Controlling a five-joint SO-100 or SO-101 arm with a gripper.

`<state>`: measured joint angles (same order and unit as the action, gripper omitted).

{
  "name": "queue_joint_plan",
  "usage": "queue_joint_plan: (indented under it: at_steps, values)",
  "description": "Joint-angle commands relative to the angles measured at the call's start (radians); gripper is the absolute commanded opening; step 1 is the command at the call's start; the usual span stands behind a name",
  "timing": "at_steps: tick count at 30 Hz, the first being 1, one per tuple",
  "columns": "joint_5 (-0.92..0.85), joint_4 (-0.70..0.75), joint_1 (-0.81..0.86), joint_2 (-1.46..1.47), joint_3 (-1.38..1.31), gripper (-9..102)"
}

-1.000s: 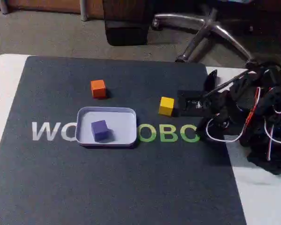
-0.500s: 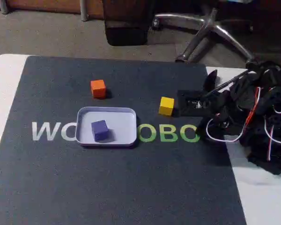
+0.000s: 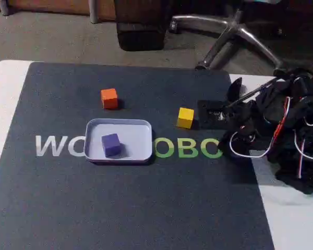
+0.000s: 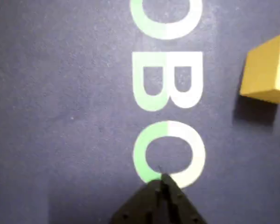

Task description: Move blocks one by one until all three blocks are in the tray.

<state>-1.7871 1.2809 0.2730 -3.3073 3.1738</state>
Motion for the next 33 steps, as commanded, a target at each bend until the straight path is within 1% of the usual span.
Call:
queue_joint_plan:
  at_steps: [1, 20, 25, 27, 31, 33]
  values:
    - [0.002, 0.009, 0.005, -0.002, -0.005, -6]
    - [0.002, 0.009, -0.014, -0.002, -0.005, -6]
    - [-0.023, 0.005, -0.143, -0.002, -0.005, -6]
    - [-0.094, 0.008, -0.129, -0.002, -0.005, -6]
    - [-0.199, -0.006, -0.046, -0.002, -0.005, -8]
    - [-0.279, -0.020, 0.006, -0.002, -0.005, -8]
